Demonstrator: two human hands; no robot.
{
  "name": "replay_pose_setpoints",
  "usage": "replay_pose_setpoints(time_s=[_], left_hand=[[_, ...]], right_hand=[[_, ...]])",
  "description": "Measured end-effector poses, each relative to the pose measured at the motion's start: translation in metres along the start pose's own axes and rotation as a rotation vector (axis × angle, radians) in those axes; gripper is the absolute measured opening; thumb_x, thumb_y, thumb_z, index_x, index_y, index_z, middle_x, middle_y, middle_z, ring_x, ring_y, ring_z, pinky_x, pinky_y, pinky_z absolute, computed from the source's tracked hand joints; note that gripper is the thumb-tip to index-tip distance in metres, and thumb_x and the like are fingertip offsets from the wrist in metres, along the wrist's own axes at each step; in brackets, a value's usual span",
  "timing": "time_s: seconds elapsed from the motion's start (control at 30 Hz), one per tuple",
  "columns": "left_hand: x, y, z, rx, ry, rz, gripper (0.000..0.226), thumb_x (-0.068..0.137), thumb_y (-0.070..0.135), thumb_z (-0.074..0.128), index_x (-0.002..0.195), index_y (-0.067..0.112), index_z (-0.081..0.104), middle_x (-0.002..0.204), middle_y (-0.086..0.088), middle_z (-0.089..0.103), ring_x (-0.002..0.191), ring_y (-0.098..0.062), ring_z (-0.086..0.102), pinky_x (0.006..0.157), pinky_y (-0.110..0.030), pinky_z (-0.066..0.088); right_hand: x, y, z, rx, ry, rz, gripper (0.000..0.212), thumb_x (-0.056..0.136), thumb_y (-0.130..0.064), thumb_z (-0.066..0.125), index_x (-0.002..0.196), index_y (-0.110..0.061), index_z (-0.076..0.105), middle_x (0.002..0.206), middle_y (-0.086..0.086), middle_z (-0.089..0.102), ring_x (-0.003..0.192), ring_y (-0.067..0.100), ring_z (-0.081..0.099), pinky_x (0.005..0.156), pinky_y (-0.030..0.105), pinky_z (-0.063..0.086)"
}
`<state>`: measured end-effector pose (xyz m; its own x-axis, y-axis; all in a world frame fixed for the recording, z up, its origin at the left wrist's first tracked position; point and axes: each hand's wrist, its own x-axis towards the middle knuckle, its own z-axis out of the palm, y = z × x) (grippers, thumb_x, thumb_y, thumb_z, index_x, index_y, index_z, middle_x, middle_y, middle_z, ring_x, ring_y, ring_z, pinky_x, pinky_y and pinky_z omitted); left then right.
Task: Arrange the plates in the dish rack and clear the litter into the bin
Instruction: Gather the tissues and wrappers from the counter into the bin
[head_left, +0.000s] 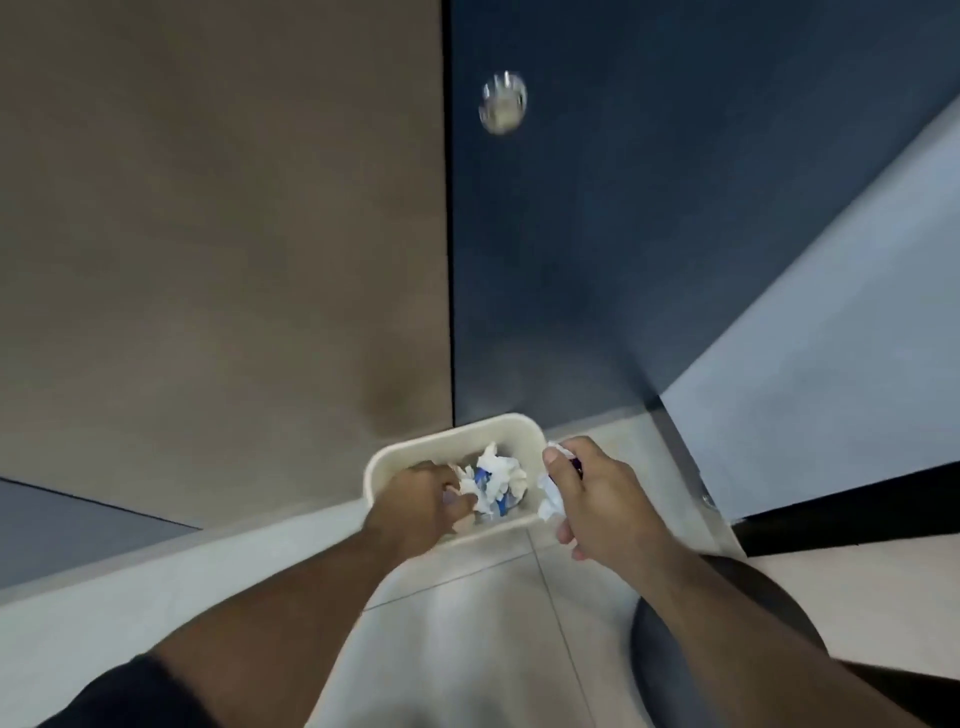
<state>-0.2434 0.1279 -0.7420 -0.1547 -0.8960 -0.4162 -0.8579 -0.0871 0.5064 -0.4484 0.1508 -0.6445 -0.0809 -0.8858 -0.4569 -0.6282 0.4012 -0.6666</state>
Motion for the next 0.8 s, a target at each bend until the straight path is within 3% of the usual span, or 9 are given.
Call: replay_pose_setpoints(time_s=[0.1, 0.2, 0.27, 0.33, 0.4, 0.47, 0.6, 0.73, 0.8], left_hand=[[0.039, -0.019, 0.030, 0.071, -0.011, -0.048, 0.029, 0.088, 0.050, 0.051, 0.093, 0.023, 0.060, 0.092, 0.001, 0.062, 0.086, -0.018, 0.059, 0.071, -0.028, 0.041], [0.061, -0.038, 0.055, 0.251, -0.115, -0.065, 0.057, 0.092, 0.061, 0.033, 0.127, 0.021, 0.051, 0.124, -0.007, 0.053, 0.115, -0.025, 0.049, 0.094, -0.037, 0.040], [0.065, -0.052, 0.064, 0.367, -0.212, -0.059, 0.084, 0.076, 0.079, 0.010, 0.135, 0.028, 0.042, 0.136, -0.008, 0.039, 0.124, -0.032, 0.036, 0.095, -0.052, 0.037], [0.068, -0.063, 0.067, 0.442, -0.289, -0.011, 0.095, 0.063, 0.082, -0.001, 0.137, 0.037, 0.037, 0.140, -0.005, 0.032, 0.127, -0.032, 0.028, 0.088, -0.055, 0.035], [0.064, -0.061, 0.055, 0.444, -0.283, 0.051, 0.084, 0.071, 0.077, 0.005, 0.135, 0.035, 0.040, 0.142, -0.002, 0.035, 0.128, -0.028, 0.029, 0.093, -0.050, 0.036], [0.056, -0.050, 0.036, 0.340, -0.149, 0.113, 0.067, 0.083, 0.065, 0.017, 0.129, 0.030, 0.050, 0.132, 0.000, 0.050, 0.124, -0.021, 0.040, 0.100, -0.039, 0.038], [0.040, -0.048, 0.006, 0.185, 0.123, 0.262, 0.060, 0.086, 0.059, 0.021, 0.110, 0.025, 0.064, 0.109, 0.008, 0.060, 0.104, -0.015, 0.053, 0.091, -0.029, 0.043], [0.035, -0.058, 0.007, 0.166, 0.187, 0.276, 0.055, 0.088, 0.058, 0.023, 0.107, 0.027, 0.064, 0.106, 0.011, 0.060, 0.101, -0.012, 0.052, 0.088, -0.028, 0.044], [0.033, -0.057, 0.008, 0.159, 0.203, 0.283, 0.051, 0.090, 0.058, 0.027, 0.108, 0.027, 0.063, 0.107, 0.012, 0.060, 0.102, -0.012, 0.053, 0.088, -0.026, 0.043]], right_hand=[[0.026, 0.025, 0.019, -0.158, 0.049, -0.026, 0.035, 0.098, -0.054, 0.028, 0.104, -0.025, 0.049, 0.088, 0.001, 0.061, 0.073, 0.029, 0.065, 0.070, 0.042, 0.056], [0.043, 0.038, 0.032, -0.189, 0.063, -0.062, 0.033, 0.100, -0.048, 0.028, 0.100, -0.021, 0.048, 0.081, 0.000, 0.058, 0.079, 0.026, 0.058, 0.070, 0.036, 0.048], [0.050, 0.039, 0.039, -0.188, 0.048, -0.091, 0.031, 0.101, -0.044, 0.032, 0.102, -0.019, 0.049, 0.084, 0.002, 0.060, 0.081, 0.024, 0.057, 0.071, 0.035, 0.048], [0.057, 0.036, 0.045, -0.201, 0.029, -0.146, 0.027, 0.100, -0.042, 0.039, 0.102, -0.018, 0.051, 0.087, 0.003, 0.062, 0.082, 0.022, 0.057, 0.073, 0.036, 0.049], [0.067, 0.033, 0.053, -0.235, 0.005, -0.208, 0.024, 0.097, -0.040, 0.046, 0.101, -0.018, 0.054, 0.090, 0.003, 0.061, 0.084, 0.023, 0.055, 0.075, 0.037, 0.049], [0.084, 0.027, 0.063, -0.288, -0.034, -0.243, 0.022, 0.094, -0.039, 0.052, 0.103, -0.020, 0.057, 0.097, 0.003, 0.058, 0.088, 0.023, 0.054, 0.077, 0.037, 0.049], [0.121, 0.025, 0.093, -0.370, -0.133, -0.206, 0.023, 0.090, -0.036, 0.060, 0.110, -0.025, 0.061, 0.114, 0.001, 0.050, 0.093, 0.024, 0.056, 0.081, 0.037, 0.053], [0.144, 0.049, 0.126, -0.557, -0.267, -0.099, 0.055, 0.088, -0.052, 0.058, 0.137, -0.031, 0.042, 0.149, 0.003, 0.030, 0.119, 0.030, 0.050, 0.095, 0.042, 0.046], [0.150, 0.058, 0.131, -0.682, -0.223, -0.112, 0.070, 0.086, -0.060, 0.054, 0.144, -0.033, 0.027, 0.155, 0.004, 0.025, 0.127, 0.033, 0.044, 0.099, 0.044, 0.043]])
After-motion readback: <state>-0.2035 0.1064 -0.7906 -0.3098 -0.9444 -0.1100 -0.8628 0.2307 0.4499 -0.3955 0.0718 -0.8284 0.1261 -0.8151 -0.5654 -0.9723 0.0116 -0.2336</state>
